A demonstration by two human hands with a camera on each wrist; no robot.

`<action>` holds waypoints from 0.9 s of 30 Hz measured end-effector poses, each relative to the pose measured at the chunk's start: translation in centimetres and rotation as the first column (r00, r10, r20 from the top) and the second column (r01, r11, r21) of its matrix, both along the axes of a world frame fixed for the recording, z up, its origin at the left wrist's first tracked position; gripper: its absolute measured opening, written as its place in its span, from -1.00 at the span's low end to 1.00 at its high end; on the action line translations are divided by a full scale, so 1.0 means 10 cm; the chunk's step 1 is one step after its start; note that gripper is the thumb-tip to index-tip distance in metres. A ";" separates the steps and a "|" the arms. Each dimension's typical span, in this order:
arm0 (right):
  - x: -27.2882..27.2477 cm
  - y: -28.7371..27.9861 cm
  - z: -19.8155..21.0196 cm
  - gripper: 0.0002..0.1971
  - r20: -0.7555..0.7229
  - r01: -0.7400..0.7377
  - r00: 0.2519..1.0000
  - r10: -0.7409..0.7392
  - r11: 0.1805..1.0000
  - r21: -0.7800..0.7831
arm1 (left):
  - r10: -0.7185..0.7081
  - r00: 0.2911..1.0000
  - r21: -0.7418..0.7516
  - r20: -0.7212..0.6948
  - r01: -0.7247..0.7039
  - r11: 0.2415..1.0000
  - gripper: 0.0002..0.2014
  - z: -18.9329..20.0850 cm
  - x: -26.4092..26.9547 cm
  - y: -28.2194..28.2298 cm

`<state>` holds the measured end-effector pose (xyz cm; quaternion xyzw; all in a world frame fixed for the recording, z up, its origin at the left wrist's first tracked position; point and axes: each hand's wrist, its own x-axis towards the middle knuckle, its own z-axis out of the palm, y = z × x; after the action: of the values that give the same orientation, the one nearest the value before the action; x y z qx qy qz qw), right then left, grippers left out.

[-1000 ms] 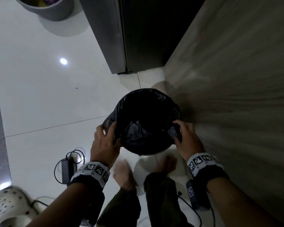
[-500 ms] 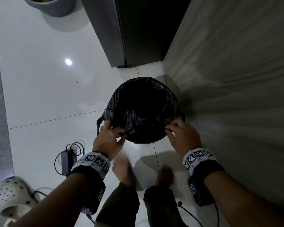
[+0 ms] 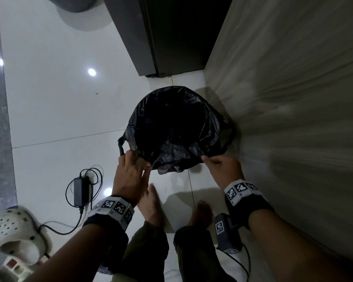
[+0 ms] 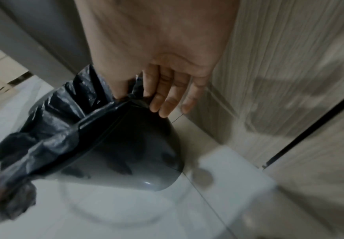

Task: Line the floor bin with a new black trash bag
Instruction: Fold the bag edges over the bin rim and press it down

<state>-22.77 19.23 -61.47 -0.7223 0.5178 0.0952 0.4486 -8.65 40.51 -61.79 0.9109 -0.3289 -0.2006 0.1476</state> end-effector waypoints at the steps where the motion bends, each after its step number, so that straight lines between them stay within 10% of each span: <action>1: 0.02 0.00 -0.03 -0.73 0.021 0.042 0.999 -0.043 0.999 0.029 | 0.004 1.000 0.010 -0.010 -0.004 1.000 -0.73 -0.01 0.00 0.02; 22: -0.01 0.12 -0.37 -0.77 -0.022 -0.116 0.993 0.117 0.992 0.051 | -0.003 0.973 -0.074 -0.232 -0.015 0.997 -0.82 -0.23 -0.22 0.08; 24: -0.04 0.14 -0.35 -0.86 -0.016 -0.095 0.995 0.096 0.993 0.069 | 0.232 0.877 -0.037 -0.421 -0.272 0.962 -0.84 -0.19 -0.28 0.09; 27: -0.08 0.15 -0.34 -0.85 0.007 -0.065 0.998 0.065 0.992 0.105 | 0.486 0.505 0.070 -0.714 -0.639 0.766 -0.75 -0.11 -0.26 0.01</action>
<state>-23.55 20.72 -64.86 -0.7142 0.4874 0.1356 0.4838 -11.30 40.60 -62.86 0.8017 0.0488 -0.4333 0.4089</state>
